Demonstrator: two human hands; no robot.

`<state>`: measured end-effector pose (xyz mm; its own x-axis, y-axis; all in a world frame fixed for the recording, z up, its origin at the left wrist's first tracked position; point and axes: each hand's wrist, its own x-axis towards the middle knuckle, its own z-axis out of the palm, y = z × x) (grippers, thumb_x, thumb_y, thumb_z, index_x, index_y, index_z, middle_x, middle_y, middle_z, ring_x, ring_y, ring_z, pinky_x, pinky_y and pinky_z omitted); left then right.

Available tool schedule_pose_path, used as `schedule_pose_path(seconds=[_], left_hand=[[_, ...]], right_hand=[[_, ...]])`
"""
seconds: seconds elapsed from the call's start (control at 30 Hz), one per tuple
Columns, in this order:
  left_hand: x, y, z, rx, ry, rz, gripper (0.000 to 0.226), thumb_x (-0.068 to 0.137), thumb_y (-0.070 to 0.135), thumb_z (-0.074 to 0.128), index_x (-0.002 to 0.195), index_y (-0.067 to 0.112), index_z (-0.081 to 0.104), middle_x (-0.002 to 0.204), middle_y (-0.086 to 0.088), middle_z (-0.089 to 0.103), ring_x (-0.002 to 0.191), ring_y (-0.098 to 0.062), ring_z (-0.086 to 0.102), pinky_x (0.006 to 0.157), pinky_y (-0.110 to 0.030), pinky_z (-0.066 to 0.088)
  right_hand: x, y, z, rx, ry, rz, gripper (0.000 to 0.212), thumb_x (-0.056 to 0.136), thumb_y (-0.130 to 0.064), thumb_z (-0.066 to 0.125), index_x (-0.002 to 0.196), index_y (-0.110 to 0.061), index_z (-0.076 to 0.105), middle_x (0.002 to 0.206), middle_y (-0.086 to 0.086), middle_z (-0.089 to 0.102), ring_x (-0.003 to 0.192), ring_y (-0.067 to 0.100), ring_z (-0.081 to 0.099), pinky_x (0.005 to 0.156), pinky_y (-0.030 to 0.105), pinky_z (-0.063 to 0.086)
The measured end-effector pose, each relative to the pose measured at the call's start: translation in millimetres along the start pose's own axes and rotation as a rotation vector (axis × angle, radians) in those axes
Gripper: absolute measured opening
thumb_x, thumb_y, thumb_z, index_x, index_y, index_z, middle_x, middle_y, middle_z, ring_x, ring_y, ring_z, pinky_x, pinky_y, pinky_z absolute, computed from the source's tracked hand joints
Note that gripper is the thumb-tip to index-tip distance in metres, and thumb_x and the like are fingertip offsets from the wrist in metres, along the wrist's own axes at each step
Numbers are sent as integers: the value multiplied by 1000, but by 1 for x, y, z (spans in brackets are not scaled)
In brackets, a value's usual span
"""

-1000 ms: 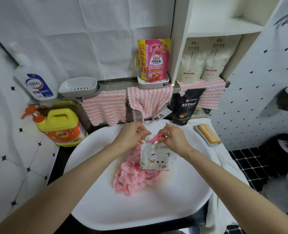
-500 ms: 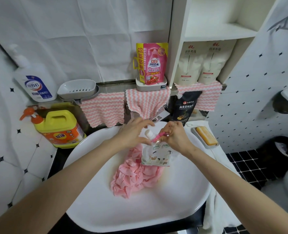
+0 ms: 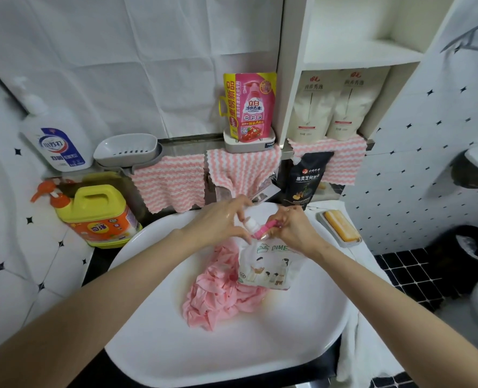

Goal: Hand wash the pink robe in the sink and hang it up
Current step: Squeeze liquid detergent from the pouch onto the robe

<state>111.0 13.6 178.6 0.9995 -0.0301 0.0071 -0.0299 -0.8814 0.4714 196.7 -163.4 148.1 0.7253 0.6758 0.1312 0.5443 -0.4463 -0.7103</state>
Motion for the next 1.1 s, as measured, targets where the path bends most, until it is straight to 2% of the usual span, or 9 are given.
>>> schedule_pose_path(seconds=[0.07,0.17,0.3,0.47,0.67,0.77,0.87,0.97,1.1], left_hand=[[4,4,-1,-94,-34,-125,36,80,46,67,99,17,58,78,8,65,62,0,56,64,-22,44],[8,7,1,-186,-60,-103,22,89,29,63,85,8,58,68,-1,66,47,5,55,56,-12,46],[7,5,-3,-115,-20,62,12,90,14,61,90,4,56,69,2,60,59,-3,54,58,-7,38],[9,1,2,-82,70,246,11,85,7,65,88,-1,57,71,6,49,65,-7,40,64,-5,33],[11,-9,19,-491,-34,-94,63,71,24,81,123,26,47,110,7,55,94,-5,52,79,-12,42],[18,-7,34,-426,-17,-90,56,68,40,81,115,16,60,118,3,55,107,-11,53,94,-28,45],[21,3,43,-532,111,-121,57,65,43,78,109,10,64,115,-3,60,107,-17,58,94,-39,48],[30,12,50,-599,155,-162,41,74,22,79,110,5,65,118,-4,55,111,-21,55,97,-36,46],[42,20,57,-568,131,-162,50,78,22,76,122,11,55,118,3,46,107,-13,50,93,-25,44]], right_hand=[[1,1,-2,-20,-43,-12,11,69,-13,83,77,-8,78,59,-11,55,61,8,48,66,11,32],[3,-1,-3,22,-104,21,5,70,-7,80,74,-9,77,58,-10,57,61,6,49,65,8,33],[5,0,-8,162,-171,127,30,71,9,70,59,-19,68,51,-11,56,54,3,49,59,17,39],[4,6,-10,299,-206,185,10,74,10,68,75,1,74,59,4,57,60,14,46,57,23,39],[10,-3,-44,528,-210,177,17,76,4,72,76,-13,76,70,-1,70,68,8,61,64,18,50],[17,-10,-58,548,-222,147,15,77,4,71,78,-10,76,75,7,69,73,16,62,68,20,52],[20,-12,-59,552,-178,184,11,76,3,72,80,-7,75,81,14,72,75,17,64,72,24,53],[15,-11,-65,512,-101,236,9,77,-2,74,79,-10,77,88,25,70,73,22,58,72,32,50],[5,-3,-87,476,31,325,14,79,-4,71,70,-15,72,64,7,69,51,9,54,47,15,42]])
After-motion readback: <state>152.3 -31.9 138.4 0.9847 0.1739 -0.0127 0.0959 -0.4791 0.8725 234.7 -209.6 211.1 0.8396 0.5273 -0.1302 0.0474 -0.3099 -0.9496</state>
